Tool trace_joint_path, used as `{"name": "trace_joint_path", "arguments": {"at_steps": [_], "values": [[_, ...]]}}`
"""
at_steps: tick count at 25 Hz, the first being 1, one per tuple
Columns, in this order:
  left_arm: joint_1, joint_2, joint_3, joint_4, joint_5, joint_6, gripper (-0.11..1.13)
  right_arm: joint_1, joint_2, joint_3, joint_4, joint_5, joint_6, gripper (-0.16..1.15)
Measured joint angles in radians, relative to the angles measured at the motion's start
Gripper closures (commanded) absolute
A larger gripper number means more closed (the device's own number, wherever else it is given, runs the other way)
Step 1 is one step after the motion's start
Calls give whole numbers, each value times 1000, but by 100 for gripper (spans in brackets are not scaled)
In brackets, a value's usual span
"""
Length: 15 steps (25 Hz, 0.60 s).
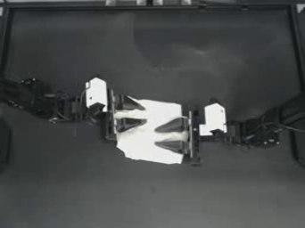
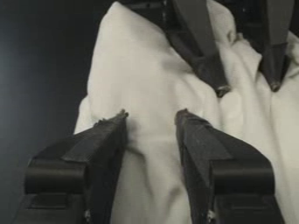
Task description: Fold shirt
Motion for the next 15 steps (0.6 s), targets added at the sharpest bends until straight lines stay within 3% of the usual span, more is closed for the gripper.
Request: {"name": "trace_joint_path", "arguments": {"at_steps": [9,15], "values": [[-6,-34,-5,-2,41,-2,23,2,-38,2,-15,-8,28,22],[-15,-163,-5,11,163,0,23,2,-143,11,-35,29,35,22]]}}
